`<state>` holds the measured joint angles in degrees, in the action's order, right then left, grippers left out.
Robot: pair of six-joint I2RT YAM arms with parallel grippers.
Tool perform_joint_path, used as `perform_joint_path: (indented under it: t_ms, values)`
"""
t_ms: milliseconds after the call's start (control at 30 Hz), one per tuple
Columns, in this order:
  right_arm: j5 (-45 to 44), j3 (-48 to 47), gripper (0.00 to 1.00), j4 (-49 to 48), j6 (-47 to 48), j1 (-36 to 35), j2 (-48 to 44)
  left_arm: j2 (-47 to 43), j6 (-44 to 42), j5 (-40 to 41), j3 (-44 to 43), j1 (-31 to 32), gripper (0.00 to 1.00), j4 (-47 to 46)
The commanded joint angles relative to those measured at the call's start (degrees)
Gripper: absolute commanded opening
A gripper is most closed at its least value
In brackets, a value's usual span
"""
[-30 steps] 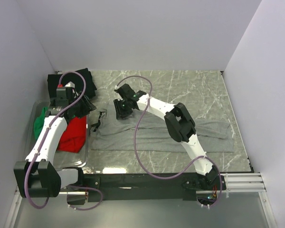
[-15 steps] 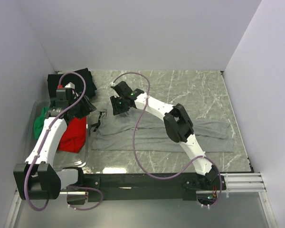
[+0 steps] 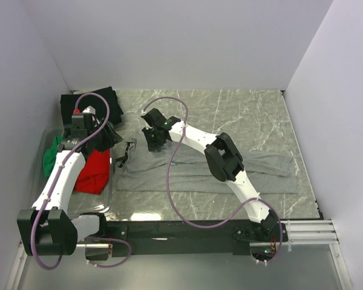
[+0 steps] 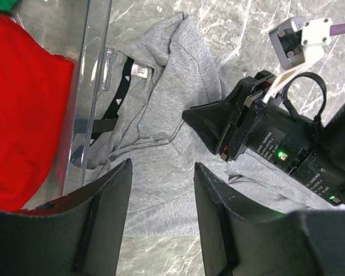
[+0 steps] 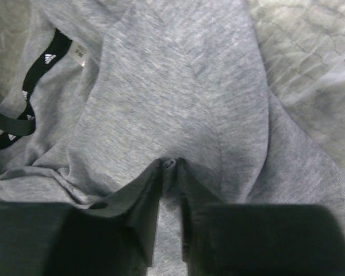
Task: Fold and stack the t-shirts
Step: Fold the tshirt
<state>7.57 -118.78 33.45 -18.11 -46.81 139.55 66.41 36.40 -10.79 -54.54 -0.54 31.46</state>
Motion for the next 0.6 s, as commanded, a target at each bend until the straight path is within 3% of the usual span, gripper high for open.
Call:
perform_joint_path:
  t_ms: [0, 133, 200, 400, 567]
  values:
    - [-1.6, 0.04, 0.23, 1.09, 0.79, -0.57, -1.03, -1.55, -1.42, -0.73, 0.23, 0.27, 0.53, -0.7]
    - [-0.98, 2.06, 0.05, 0.3, 0.36, -0.57, -2.26, -1.55, -2.21, -0.81, 0.67, 0.18, 0.53, -0.53]
    - [-0.46, 2.5, 0.01, -0.05, -0.08, -0.48, -3.13, -1.46, -3.52, -1.43, 0.84, 0.27, 0.53, -0.44]
    - [0.07, 5.22, 0.0, -1.11, -2.45, -0.65, -9.18, -0.49, -6.78, -2.4, 1.55, 1.68, 0.53, 1.23]
    - [0.86, 13.47, 0.0, -3.65, -7.1, -0.57, -16.4, -0.49, -7.57, -5.03, 3.12, 1.77, 0.53, 0.88]
